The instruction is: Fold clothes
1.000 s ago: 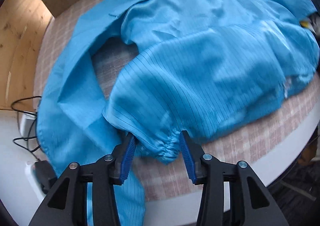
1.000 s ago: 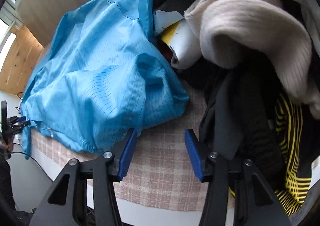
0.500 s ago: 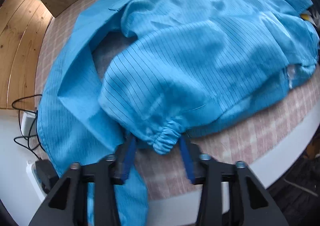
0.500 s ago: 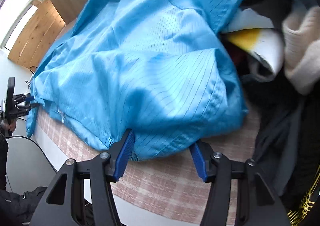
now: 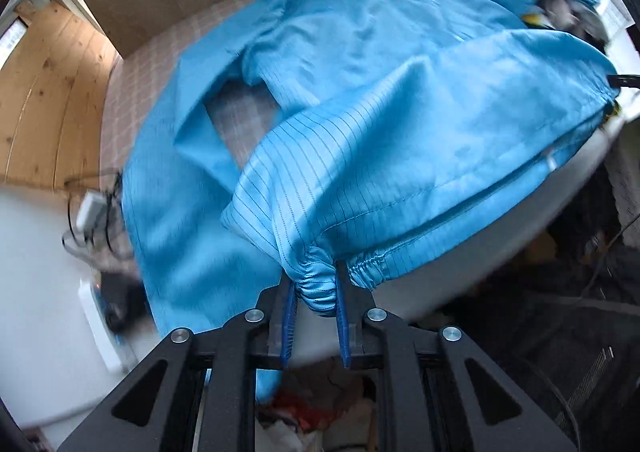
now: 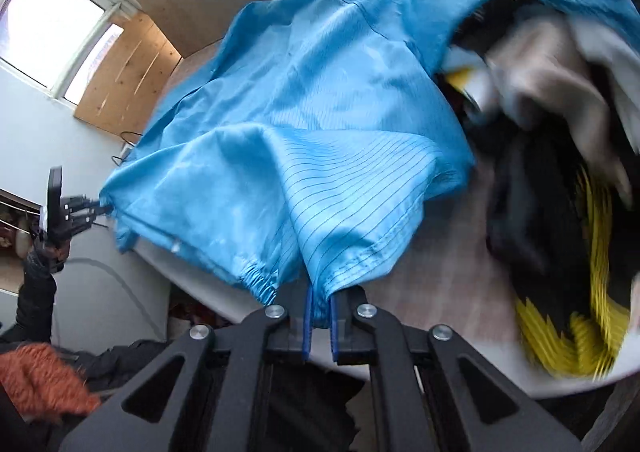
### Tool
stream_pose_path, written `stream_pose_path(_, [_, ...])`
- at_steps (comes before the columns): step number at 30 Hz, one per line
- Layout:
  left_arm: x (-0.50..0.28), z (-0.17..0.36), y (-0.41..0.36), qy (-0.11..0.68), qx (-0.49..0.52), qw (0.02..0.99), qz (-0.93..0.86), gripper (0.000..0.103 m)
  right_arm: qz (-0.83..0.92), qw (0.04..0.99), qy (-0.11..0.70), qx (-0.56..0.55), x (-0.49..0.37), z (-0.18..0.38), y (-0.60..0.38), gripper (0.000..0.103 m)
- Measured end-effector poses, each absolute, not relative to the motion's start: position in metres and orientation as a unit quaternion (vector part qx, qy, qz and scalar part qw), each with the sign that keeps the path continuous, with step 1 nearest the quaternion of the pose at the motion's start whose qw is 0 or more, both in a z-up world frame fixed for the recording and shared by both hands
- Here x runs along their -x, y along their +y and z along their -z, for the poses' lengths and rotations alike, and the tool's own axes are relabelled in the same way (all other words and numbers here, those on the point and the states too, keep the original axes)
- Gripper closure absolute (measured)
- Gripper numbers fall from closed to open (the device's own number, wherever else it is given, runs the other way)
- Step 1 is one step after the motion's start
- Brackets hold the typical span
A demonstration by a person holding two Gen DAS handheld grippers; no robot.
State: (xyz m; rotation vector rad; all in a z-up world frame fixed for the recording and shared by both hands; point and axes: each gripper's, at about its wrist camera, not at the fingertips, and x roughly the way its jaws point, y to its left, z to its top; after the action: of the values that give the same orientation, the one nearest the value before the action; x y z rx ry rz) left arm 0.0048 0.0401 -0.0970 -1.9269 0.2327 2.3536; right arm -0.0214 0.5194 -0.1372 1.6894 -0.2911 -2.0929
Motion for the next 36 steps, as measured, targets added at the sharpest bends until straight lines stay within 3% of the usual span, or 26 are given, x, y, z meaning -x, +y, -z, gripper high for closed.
stream_pose_path(7, [-0.067, 0.143, 0.051, 0.063, 0.709, 0.072, -0.698, 0.079, 0.665, 0.154, -0.088, -0.726, -0.051, 0.214, 0.531, 0.092])
stream_pose_path(10, [-0.079, 0.150, 0.048, 0.056, 0.724, 0.068, -0.684, 0.080, 0.673, 0.121, -0.090, -0.724, -0.051, 0.209, 0.546, 0.089])
stream_pose_path(14, [-0.056, 0.119, 0.032, 0.059, 0.690, 0.034, -0.720, 0.081, 0.723, 0.114, -0.052, -0.679, -0.028, 0.170, 0.549, 0.075])
stream_pose_path(19, [0.009, 0.089, 0.031, 0.083, 0.643, 0.012, -0.761, 0.079, 0.768, 0.149, -0.012, -0.622, 0.020, 0.131, 0.529, 0.075])
stream_pose_path(26, [0.143, 0.101, 0.058, 0.053, 0.593, 0.016, -0.803, 0.079, 0.837, 0.191, 0.008, -0.512, 0.126, 0.115, 0.479, 0.075])
stream_pose_path(36, [0.284, 0.183, 0.039, 0.056, 0.611, 0.047, -0.788, 0.076, 0.817, 0.134, -0.016, -0.561, 0.226, 0.195, 0.428, 0.077])
